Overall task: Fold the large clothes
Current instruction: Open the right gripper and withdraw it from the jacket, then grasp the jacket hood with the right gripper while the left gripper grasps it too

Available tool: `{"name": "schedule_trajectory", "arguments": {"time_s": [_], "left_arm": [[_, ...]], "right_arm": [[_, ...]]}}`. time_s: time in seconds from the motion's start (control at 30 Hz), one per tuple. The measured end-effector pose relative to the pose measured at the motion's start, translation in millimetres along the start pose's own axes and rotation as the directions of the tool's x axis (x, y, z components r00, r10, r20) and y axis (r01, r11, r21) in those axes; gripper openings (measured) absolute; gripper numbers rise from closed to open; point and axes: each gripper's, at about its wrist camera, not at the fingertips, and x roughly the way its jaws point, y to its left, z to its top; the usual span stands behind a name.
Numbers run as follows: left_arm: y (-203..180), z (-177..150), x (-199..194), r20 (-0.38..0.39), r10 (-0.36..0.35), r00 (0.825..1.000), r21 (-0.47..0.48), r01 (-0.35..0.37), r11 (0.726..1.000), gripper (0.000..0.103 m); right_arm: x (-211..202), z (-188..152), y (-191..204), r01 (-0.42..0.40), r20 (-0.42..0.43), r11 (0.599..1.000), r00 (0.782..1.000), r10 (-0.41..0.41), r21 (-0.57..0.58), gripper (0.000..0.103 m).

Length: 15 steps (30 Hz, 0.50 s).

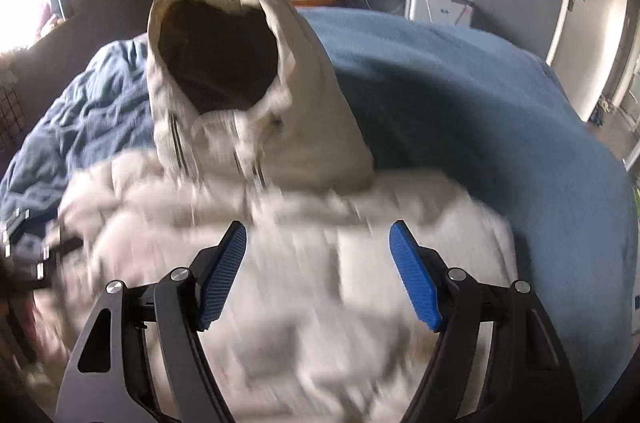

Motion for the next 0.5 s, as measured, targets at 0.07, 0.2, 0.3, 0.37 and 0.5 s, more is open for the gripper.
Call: {"name": "schedule_trajectory", "arguments": {"time_s": [0.07, 0.2, 0.3, 0.37, 0.5], "left_arm": [[-2.0, 2.2, -2.8, 0.032, 0.000, 0.999, 0.018, -0.001, 1.000, 0.096], [-3.7, 12.6, 2.5, 0.071, 0.007, 0.997, 0.048, -0.011, 0.999, 0.096], [3.8, 20.3, 7.8, 0.083, 0.002, 0.997, 0.022, -0.004, 1.000, 0.096], [11.0, 23.2, 11.1, 0.096, -0.008, 0.995, -0.004, 0.008, 1.000, 0.096], [21.2, 24.2, 18.3, 0.095, -0.014, 0.995, -0.033, 0.017, 0.999, 0.096]], "right_arm": [[9.2, 24.4, 5.2, -0.003, 0.025, 1.000, 1.000, 0.003, 0.011, 0.071], [32.9, 66.5, 10.2, 0.032, 0.053, 0.999, 0.998, -0.033, 0.025, 0.071], [54.0, 91.1, 7.5, 0.045, 0.047, 0.996, 0.998, -0.049, 0.072, 0.070], [69.8, 102.3, 4.7, 0.057, 0.040, 0.994, 0.997, -0.061, 0.098, 0.068], [85.0, 106.8, 10.8, 0.069, 0.045, 0.997, 0.996, -0.070, 0.040, 0.018]]}}
